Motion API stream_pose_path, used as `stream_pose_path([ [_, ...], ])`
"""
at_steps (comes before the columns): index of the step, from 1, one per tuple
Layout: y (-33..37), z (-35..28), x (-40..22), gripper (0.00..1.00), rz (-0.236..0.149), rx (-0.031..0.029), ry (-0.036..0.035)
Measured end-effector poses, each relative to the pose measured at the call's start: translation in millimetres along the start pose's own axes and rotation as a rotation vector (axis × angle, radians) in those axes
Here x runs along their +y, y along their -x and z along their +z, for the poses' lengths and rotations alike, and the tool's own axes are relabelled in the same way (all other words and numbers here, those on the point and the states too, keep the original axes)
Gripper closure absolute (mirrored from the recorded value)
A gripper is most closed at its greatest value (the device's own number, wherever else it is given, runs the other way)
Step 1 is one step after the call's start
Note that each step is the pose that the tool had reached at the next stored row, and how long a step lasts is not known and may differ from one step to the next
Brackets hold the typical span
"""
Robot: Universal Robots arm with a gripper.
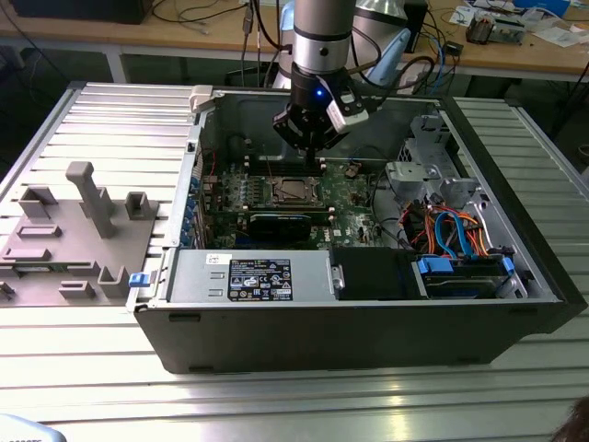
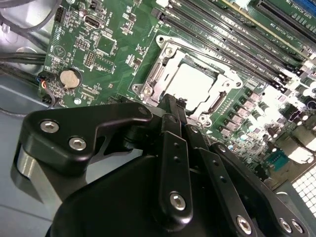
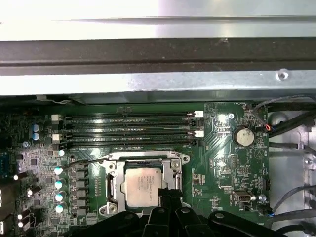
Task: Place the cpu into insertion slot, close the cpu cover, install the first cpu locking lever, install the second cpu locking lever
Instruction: 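Install the first cpu locking lever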
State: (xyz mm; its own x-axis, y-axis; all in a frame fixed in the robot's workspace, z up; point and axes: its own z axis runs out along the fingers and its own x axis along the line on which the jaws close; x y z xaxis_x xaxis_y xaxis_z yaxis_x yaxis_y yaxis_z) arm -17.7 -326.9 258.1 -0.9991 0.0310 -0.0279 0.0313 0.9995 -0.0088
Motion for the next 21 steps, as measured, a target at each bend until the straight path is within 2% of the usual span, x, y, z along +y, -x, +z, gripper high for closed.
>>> stream_pose_path([
  [4, -1.8, -0.1, -0.1, 0.89, 0.003, 0.0001, -0.0002],
  [7, -7.4, -0.3, -0.4, 0.89, 0.007, 0.0002, 0.0007],
  [8, -9.7, -0.4, -0.4, 0.89, 0.008, 0.0003, 0.0037],
  [10, -17.0, -0.5, -0.6, 0.89, 0.010, 0.0004, 0.0092],
  [13, -23.6, -0.7, -0.8, 0.89, 0.011, 0.0006, 0.0123],
  [17, -40.9, -1.1, -1.3, 0.89, 0.011, 0.0005, 0.0209],
  [21, -53.1, -1.5, -1.7, 0.89, 0.011, 0.0004, 0.0256],
])
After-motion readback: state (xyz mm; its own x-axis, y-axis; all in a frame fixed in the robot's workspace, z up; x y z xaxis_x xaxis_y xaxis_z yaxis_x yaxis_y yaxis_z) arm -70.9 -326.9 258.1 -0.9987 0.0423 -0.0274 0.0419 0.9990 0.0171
